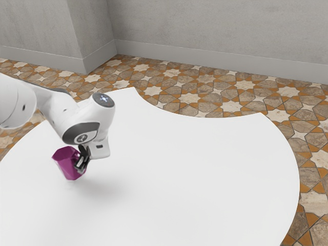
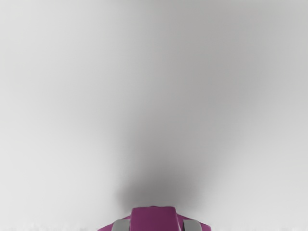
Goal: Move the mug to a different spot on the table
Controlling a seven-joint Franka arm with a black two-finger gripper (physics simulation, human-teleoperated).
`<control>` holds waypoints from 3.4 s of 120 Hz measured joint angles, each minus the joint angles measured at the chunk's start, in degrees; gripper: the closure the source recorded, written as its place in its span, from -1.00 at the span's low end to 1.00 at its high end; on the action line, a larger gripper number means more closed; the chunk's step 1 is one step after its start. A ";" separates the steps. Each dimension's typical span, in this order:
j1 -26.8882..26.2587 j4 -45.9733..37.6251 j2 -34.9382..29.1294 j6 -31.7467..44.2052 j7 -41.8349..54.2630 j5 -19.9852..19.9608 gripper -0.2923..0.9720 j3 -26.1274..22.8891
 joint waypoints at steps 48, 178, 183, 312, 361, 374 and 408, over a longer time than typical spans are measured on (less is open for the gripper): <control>-5.92 13.20 5.26 -6.21 -0.56 2.05 0.57 -0.55; -9.84 30.85 20.96 -3.79 -0.79 -1.44 0.56 -2.89; -9.80 30.77 21.24 -3.33 -0.80 -1.71 0.56 -3.00; -9.31 29.25 23.16 -0.07 0.02 -7.03 -0.44 -4.01; -11.54 27.83 8.77 -5.03 0.26 -15.08 -0.52 -5.60; -6.40 28.97 1.98 -7.16 -2.72 -21.57 -0.53 -5.22; 4.00 33.02 -5.65 -21.21 -21.95 -33.81 -0.54 -4.27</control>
